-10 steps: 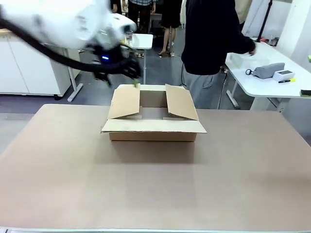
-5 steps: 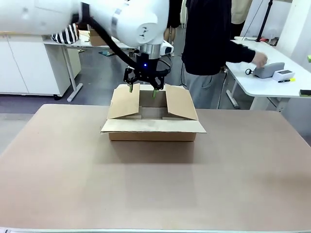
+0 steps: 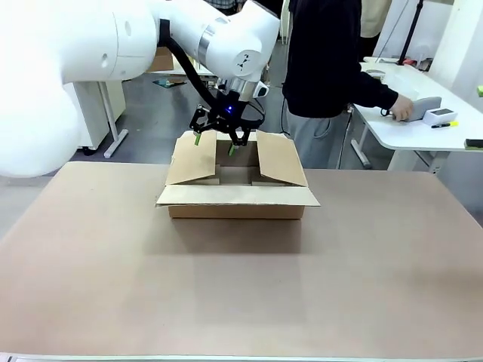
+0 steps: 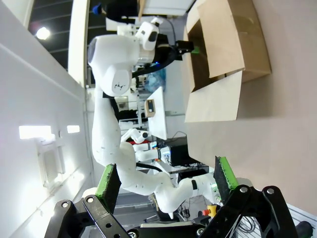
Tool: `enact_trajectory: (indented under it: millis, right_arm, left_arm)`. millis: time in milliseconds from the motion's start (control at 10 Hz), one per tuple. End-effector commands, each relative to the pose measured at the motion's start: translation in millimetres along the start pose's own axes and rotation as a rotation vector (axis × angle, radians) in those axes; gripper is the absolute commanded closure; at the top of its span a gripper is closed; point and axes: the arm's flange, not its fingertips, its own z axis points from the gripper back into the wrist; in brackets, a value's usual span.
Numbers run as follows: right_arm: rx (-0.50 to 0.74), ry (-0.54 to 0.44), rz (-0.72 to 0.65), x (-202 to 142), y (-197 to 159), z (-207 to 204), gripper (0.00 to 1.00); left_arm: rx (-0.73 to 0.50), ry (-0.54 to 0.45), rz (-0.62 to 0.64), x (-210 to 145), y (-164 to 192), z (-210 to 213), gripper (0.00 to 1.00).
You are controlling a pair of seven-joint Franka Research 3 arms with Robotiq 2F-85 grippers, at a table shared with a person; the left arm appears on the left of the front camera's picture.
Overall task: Pack the gift set into the box.
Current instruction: Place both hands on the side flaps of the Package Box and spread them outward.
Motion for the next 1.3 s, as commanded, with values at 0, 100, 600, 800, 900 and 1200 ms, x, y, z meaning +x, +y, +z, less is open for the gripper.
enact_trajectory:
  millis: [0, 100, 600, 800, 900, 1200]
  right_arm:
    - [-0.007, 0.01, 0.022, -0.9, -0.5, 2.6, 0.0]
    - [-0.007, 0.01, 0.022, -0.9, -0.5, 2.6, 0.0]
    - [-0.007, 0.01, 0.022, -0.9, -0.5, 2.6, 0.0]
    - [-0.007, 0.01, 0.022, -0.9, -0.5, 2.6, 0.0]
    - [-0.007, 0.01, 0.022, -0.9, -0.5, 2.6, 0.0]
    - [-0.007, 0.01, 0.022, -0.9, -0.5, 2.6, 0.0]
  left_arm:
    - [0.059, -0.002, 0.053, 5.8, -4.9, -3.0, 0.0]
    - [0.08, -0.034, 0.073, 3.9, -5.2, -8.1, 0.0]
    - [0.215, -0.054, 0.144, -2.6, 3.5, -2.7, 0.0]
    - [0.246, -0.077, 0.181, -8.7, 18.0, 10.4, 0.0]
    - [0.258, -0.08, 0.19, -10.9, 24.4, 15.2, 0.0]
    - [0.276, -0.073, 0.239, -18.6, 52.4, 24.0, 0.0]
